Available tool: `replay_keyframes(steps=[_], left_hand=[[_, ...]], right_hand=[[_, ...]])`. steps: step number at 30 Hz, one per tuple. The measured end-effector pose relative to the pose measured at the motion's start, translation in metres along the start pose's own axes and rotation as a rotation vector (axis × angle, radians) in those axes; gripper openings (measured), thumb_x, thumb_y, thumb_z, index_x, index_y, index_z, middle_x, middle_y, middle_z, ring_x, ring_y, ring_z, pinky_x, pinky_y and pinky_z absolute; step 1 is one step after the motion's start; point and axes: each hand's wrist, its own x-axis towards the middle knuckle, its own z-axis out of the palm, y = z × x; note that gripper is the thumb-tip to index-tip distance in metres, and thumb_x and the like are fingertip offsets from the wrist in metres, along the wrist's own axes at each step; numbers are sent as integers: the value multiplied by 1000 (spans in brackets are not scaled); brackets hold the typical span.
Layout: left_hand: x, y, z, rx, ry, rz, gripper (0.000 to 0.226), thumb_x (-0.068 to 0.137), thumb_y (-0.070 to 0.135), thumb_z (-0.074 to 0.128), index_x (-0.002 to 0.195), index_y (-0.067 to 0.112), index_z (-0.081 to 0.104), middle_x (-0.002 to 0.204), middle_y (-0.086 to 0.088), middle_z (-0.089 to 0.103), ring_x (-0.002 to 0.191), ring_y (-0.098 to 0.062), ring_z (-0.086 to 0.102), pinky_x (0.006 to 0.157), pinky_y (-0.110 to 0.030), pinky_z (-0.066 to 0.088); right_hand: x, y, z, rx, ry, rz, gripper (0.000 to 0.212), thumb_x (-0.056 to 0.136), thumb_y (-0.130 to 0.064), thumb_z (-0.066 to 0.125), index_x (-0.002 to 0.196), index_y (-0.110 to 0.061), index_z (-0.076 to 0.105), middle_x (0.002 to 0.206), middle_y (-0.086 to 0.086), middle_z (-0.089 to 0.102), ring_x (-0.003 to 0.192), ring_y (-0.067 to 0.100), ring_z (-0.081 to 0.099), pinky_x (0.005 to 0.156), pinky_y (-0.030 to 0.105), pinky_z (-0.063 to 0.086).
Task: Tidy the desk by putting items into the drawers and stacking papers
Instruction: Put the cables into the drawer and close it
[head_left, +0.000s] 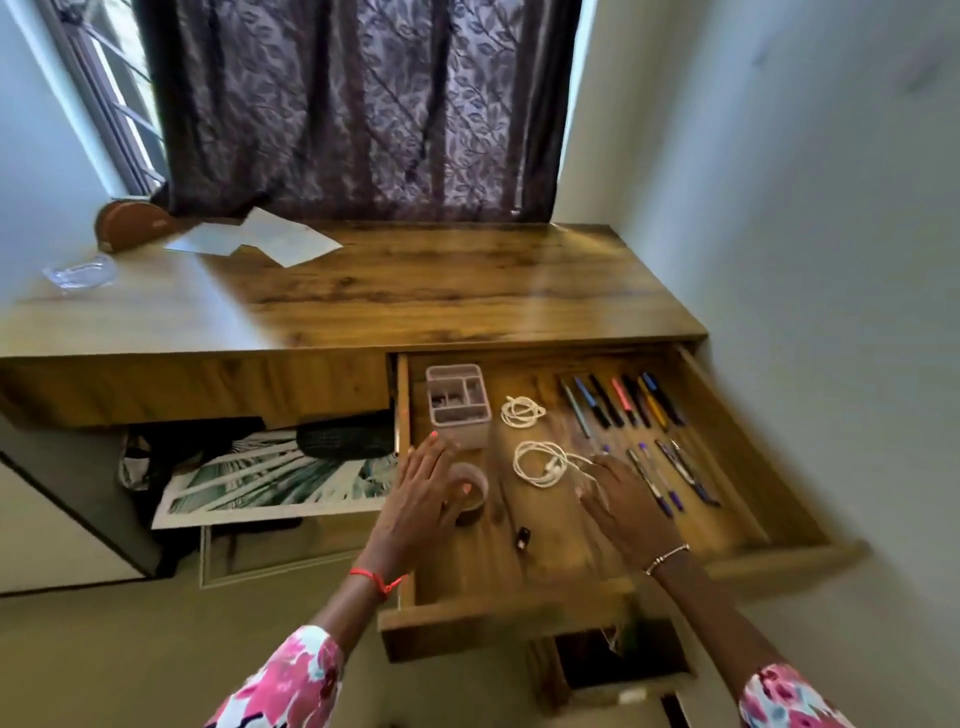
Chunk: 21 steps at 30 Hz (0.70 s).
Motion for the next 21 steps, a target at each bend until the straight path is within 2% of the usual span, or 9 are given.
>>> replay_keyframes(steps=[2,5,8,11,12,14,16,18,21], left_hand=[[-14,19,14,29,-52,23,60,86,43,33,132,5,45,138,-17,46,134,-32,36,112,-50,25],[-35,37,34,109,-112,87,55,88,40,37,133,8,39,136,-15,49,132,-23,31,114,-37,7],[-49,49,49,139,-199,94,56,96,48,21,134,10,36,136,-13,49,134,-22,32,112,-35,8],[-60,60,58,139,-280,61,63,96,53,12,139,11,32,144,-9,38,135,-23,31,113,-28,2],[-63,61,61,130,-278,55,65,95,55,10,142,12,26,148,-7,29,138,-19,24,113,-25,-2],[-69,58,72,125,-260,62,72,91,63,4,145,16,12,152,-2,10,142,-9,-1,113,-21,-11],[-72,55,77,187,-279,93,68,94,59,9,145,16,15,151,-3,14,142,-8,-11,114,-25,-10],[-71,55,79,281,-321,122,59,98,50,14,143,13,23,148,-5,26,143,-11,-8,114,-32,-3],[-67,51,81,354,-287,168,55,99,46,13,143,14,24,147,-4,29,143,-14,-6,113,-36,1]], right_hand=[[-22,12,-2,-2,-30,20,68,81,-52,23,122,-7,54,128,12,53,124,28,46,103,40,35],[-46,30,4,-118,-90,28,82,80,-59,7,137,-10,39,141,10,43,135,24,34,110,36,26],[-60,45,10,-178,-182,118,96,74,-71,-15,145,-17,23,152,6,25,143,21,16,113,40,14],[-76,58,24,-227,-199,200,68,92,-58,-3,134,-20,36,133,9,54,129,25,27,103,51,30],[-80,63,30,-186,-188,223,60,95,-54,2,131,-23,38,130,9,57,126,24,28,98,54,37],[-85,70,36,-164,-202,245,59,94,-56,2,134,-26,34,137,7,49,129,22,24,93,56,39],[-84,76,39,-137,-149,205,79,80,-71,-12,143,-32,14,152,2,25,140,17,6,108,55,22],[-82,82,41,-82,-180,204,94,60,-80,-26,140,-34,-6,157,-3,5,142,15,-10,114,50,0],[-76,83,41,-62,-175,202,106,54,-81,-29,142,-30,-3,157,-5,1,143,16,-11,114,45,-6]])
